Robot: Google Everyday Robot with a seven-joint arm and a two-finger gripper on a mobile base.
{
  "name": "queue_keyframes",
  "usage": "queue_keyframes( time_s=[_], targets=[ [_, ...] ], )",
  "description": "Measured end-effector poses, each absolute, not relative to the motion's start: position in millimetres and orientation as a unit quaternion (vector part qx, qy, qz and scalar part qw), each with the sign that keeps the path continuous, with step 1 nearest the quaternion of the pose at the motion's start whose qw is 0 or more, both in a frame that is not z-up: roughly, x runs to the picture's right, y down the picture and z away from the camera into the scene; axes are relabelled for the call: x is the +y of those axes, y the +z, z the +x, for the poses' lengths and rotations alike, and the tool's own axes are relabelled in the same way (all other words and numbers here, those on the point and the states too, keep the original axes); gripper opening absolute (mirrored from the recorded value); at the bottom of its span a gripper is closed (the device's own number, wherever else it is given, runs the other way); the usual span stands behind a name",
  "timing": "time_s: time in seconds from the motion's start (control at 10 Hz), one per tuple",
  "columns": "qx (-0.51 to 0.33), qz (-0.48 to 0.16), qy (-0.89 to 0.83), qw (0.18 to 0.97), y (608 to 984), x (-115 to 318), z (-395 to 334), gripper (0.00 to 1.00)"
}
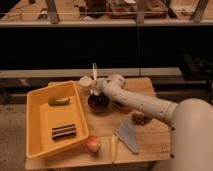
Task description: Wipe purple bowl with brush
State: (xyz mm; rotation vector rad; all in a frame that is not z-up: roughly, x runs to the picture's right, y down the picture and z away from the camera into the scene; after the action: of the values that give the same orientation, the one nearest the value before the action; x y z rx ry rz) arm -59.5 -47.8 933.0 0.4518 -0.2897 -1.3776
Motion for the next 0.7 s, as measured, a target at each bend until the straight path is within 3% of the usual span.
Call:
queue_keyframes(
  time_s=[0.7],
  targets=[
    [-0.119, 0.203, -0.630, 0.740, 892, -13, -61, 0.00]
  ],
)
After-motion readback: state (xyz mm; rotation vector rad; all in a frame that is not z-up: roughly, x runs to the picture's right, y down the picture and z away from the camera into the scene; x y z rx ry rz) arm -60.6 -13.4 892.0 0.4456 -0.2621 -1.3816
